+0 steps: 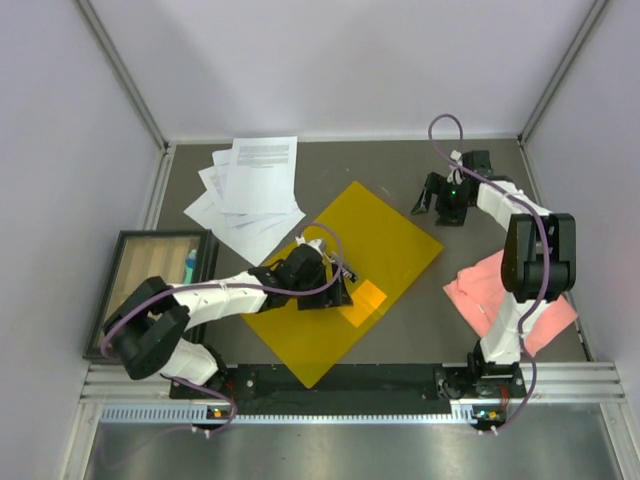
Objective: Put the files into the folder
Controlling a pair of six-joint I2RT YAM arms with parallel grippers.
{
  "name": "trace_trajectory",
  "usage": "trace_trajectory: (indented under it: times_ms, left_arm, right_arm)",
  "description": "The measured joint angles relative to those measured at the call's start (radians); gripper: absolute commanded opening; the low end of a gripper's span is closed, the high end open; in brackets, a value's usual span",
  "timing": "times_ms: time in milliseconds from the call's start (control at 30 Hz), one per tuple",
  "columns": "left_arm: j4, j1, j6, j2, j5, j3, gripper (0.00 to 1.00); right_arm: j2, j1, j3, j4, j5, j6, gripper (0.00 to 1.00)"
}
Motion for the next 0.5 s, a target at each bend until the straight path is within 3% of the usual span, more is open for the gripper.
trace_trajectory:
  times_ms: [100,267,500]
  left_arm:
    - [0.063,0.0,-0.023,0.031,0.009,-0.019,0.85]
    - [0.172,-0.001,-0.063,0.051,0.034,-0.057,0.84]
    - [0.238,-0.025,-0.079,0.051,0.039,-0.085,0.84]
  right_arm:
    - [-0.009,-0.003,-0.062,0.011,-0.037,0.005,0.69]
    - [-0.077,0.0,-0.202,0.048,-0.085,0.024,0.63]
    - [-0.219,-0.039,-0.334,0.081,-0.094,0.027,0.36]
